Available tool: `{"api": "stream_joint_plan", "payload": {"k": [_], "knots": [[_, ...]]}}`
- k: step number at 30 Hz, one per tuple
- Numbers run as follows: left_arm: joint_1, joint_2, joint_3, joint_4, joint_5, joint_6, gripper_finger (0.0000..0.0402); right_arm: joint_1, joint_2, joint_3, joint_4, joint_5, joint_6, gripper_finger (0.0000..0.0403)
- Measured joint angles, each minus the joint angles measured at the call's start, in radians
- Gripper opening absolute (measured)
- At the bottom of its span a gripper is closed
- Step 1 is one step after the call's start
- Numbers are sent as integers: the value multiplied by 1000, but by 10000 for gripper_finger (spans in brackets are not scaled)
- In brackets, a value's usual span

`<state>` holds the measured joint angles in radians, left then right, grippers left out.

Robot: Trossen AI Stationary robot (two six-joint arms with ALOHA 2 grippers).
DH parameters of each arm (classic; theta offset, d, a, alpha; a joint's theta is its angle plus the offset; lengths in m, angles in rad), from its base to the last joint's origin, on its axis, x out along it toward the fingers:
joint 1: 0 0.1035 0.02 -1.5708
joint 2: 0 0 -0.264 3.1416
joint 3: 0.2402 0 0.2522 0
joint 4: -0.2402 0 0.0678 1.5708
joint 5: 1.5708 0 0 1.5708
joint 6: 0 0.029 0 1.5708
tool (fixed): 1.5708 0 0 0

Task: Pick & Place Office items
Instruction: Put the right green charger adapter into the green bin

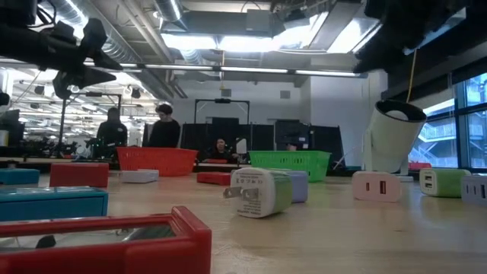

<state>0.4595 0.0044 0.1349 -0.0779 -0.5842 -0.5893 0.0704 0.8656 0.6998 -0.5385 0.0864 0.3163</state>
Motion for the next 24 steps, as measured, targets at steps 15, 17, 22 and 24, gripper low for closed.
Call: {"api": "stream_joint_plan", "payload": {"k": [15,17,22,24], "knots": [[0,0,0,-233,3,0,141,93,381,-2,-150,-288,-55,242],[0,0,0,-256,11,0,141,101,423,-2,-150,-283,-65,242],[0,0,0,-299,29,0,141,113,522,-2,-149,-224,-71,242],[0,0,0,-308,29,0,141,115,555,-2,-149,-222,-70,242]]}}
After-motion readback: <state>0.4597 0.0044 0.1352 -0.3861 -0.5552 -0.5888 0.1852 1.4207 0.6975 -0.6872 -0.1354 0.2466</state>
